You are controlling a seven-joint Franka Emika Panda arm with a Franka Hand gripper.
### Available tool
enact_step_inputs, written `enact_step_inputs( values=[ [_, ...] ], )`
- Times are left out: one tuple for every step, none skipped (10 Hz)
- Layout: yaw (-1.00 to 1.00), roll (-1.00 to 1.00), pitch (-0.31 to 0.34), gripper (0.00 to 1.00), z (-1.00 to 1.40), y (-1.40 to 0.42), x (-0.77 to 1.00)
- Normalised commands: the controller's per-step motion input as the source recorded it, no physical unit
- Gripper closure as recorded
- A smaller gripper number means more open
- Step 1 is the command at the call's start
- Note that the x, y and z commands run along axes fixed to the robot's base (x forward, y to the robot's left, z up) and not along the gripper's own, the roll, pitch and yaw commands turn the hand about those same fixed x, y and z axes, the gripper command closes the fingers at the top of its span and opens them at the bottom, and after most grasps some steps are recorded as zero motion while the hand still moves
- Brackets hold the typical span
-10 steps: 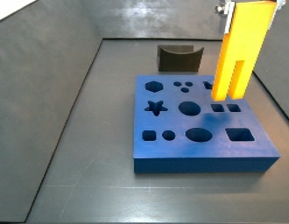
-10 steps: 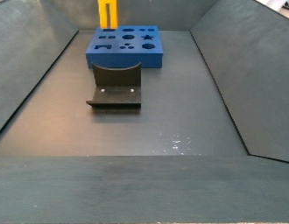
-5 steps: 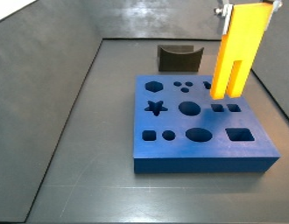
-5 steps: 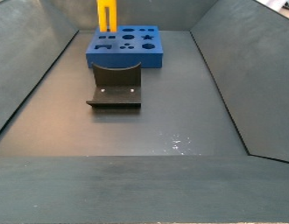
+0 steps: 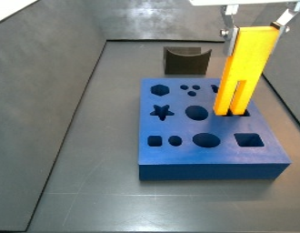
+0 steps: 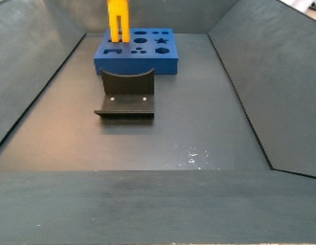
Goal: Pick up the double-square object. Move up. Place the double-square object on the fixture. Regrasp the double-square object. Move to above the board. Insert the double-square object.
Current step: Insert the double-square object.
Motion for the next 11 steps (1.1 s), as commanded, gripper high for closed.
enact_step_inputs(
  values=[
    [0.01,0.00,-0.041,1.00,-0.09,-0.05,0.00],
    [0.07,0.19,0.000,1.00,0.00,-0.05,1.00],
    [0.07,0.14,-0.010,1.00,0.08,0.00,1.00],
    [0.04,0.16,-0.020,1.00,0.00,-0.03,1.00],
    [0.00,0.15,0.000,1.00,-0.01,-0.13,0.69],
    [0.00,0.08,0.000,1.00,-0.11,-0.15,0.39],
    [0.00,0.18,0.030,1.00,-0.04,-0.35,1.00],
    [0.00,0.22,0.003,1.00,-0.02,-0.30,1.00],
    [0.05,0.20,0.000,1.00,-0.04,-0.08,0.81],
    [0.15,0.24,0.000,1.00,-0.07,0.10,0.25],
    [0.19,0.22,0.000,1.00,-0.06,0.20,0.16]
  ],
)
